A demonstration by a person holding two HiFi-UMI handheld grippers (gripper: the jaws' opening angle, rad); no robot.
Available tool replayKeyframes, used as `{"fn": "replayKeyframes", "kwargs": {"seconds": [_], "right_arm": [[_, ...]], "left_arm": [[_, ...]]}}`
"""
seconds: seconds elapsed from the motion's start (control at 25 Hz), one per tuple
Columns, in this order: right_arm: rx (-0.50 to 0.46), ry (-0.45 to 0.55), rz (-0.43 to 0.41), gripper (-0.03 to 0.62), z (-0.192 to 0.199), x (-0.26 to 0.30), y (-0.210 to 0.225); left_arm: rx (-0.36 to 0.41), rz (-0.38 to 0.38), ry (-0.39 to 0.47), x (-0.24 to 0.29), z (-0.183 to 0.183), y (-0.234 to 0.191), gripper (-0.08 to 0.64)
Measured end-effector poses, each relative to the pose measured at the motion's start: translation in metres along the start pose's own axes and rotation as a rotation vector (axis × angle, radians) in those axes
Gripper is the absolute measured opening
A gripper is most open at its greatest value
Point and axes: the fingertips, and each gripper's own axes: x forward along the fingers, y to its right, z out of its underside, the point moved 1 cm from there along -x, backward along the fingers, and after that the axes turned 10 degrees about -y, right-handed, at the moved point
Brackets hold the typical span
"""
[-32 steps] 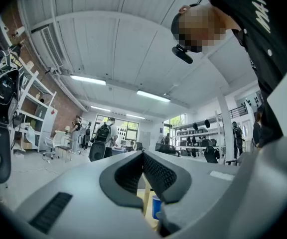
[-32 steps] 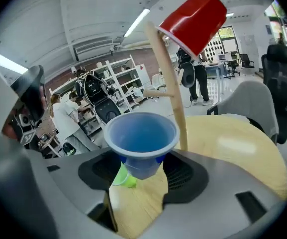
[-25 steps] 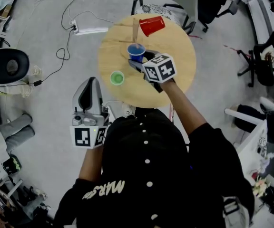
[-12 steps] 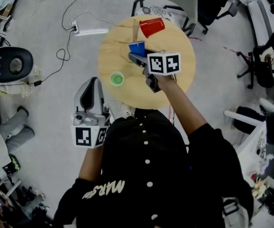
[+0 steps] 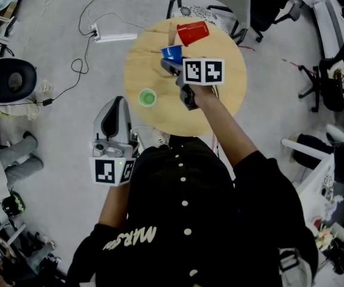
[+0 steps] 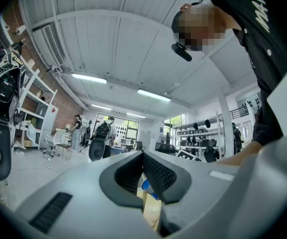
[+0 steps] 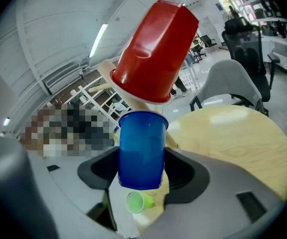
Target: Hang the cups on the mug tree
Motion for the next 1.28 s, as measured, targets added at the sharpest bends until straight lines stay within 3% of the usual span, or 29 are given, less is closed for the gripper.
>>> {"fn": "replayKeyframes", "kwargs": {"seconds": [0.16, 0.52, 0.84, 1.0, 1.28], "right_arm": [[0.007, 0.018, 0.011, 0.282, -0.001, 0.001, 0.004], [-0.08, 0.097, 0.059, 0.377, -0.007, -0.007, 0.003], [-0.385, 0.347, 0.023, 0.422, 0.031, -0.065, -0.011], [-0.587, 0.241, 0.077, 0.42, 0.096, -0.053, 0.0], [-0.676, 0.091, 0.023, 0.417, 0.16, 0.007, -0.003]], "left_arm": [[0.0, 0.002, -0.001, 0.0, 0.001, 0.002, 0.002], [0.001, 0.002, -0.004, 0.001, -0.002, 0.001, 0.002], [-0.004, -0.023, -0.003, -0.002, 0.001, -0.013, 0.002], [-0.004, -0.04, -0.007, -0.004, 0.005, -0.021, 0.002], [0.0, -0.062, -0.037, -0.01, 0.015, -0.027, 0.002]]}}
